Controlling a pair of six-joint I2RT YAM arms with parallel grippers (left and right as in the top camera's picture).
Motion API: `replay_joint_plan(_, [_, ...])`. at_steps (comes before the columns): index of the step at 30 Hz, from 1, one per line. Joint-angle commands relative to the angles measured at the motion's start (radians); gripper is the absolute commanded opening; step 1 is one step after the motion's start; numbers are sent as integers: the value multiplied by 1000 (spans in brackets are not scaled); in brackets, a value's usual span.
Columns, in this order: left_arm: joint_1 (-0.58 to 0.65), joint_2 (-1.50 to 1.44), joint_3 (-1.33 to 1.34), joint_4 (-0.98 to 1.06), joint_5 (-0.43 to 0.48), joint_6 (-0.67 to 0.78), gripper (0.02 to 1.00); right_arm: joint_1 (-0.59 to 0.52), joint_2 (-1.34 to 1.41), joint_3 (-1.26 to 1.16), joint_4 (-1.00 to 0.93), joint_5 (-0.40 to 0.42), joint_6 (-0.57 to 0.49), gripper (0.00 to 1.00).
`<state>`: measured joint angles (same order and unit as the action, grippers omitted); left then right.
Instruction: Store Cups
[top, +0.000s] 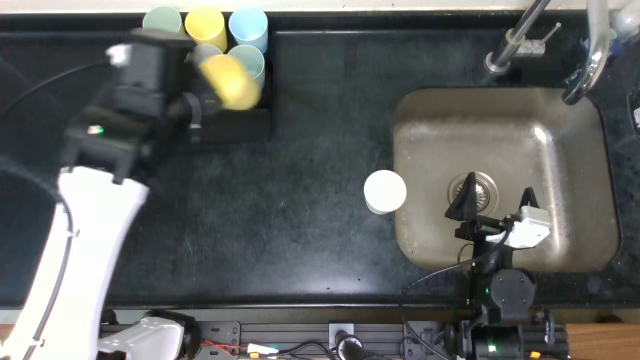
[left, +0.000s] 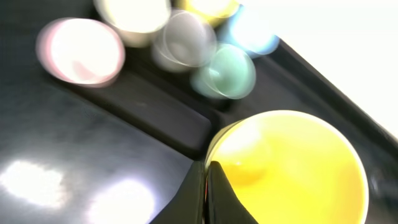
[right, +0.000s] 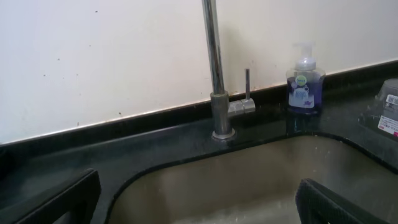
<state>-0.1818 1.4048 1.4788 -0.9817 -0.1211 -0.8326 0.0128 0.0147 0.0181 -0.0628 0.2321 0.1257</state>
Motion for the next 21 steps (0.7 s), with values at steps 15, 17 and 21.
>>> replay_joint_plan(15, [119, 188, -90, -20, -65, -70, 36, -7, -11, -14, 7, -3, -6, 996])
replay_joint_plan(17, [119, 201, -90, -19, -84, -97, 36, -7, -11, -14, 7, -3, -6, 998])
replay_joint_plan(21, [119, 222, -90, -6, -110, -119, 36, -7, -11, -14, 7, -3, -6, 998])
